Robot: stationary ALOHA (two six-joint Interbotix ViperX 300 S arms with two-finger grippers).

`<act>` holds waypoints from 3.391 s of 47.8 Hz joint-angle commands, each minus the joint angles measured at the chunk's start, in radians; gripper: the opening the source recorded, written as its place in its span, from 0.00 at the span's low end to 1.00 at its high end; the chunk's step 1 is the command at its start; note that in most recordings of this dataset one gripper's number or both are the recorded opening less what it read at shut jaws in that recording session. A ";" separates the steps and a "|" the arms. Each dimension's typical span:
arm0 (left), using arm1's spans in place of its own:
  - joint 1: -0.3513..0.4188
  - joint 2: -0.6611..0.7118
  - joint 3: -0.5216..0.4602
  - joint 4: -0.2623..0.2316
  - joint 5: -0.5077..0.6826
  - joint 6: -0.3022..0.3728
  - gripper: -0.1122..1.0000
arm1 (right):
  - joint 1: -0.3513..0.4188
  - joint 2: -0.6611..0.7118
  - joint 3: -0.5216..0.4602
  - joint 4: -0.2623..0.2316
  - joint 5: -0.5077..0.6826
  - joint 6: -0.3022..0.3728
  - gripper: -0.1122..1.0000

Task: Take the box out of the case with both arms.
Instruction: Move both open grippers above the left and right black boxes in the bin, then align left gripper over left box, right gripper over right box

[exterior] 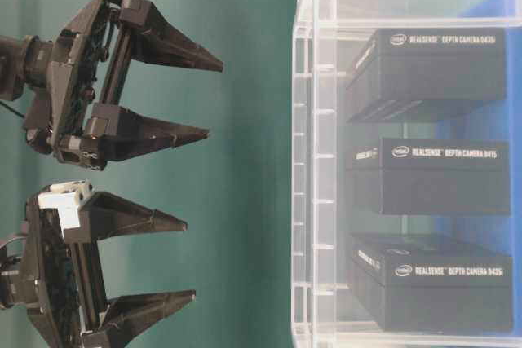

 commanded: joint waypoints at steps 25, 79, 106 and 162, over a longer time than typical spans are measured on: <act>-0.009 0.002 -0.031 0.005 -0.003 -0.008 0.93 | 0.002 -0.005 -0.025 -0.006 -0.003 0.002 0.96; -0.009 0.003 -0.032 0.003 0.002 -0.006 0.93 | 0.002 -0.003 -0.025 -0.005 -0.006 0.002 0.96; -0.009 0.003 -0.032 0.003 0.005 -0.006 0.93 | 0.002 -0.003 -0.026 -0.005 -0.003 0.002 0.96; -0.009 0.000 0.087 0.031 -0.078 -0.015 0.93 | 0.002 0.021 0.026 -0.009 0.011 -0.005 0.96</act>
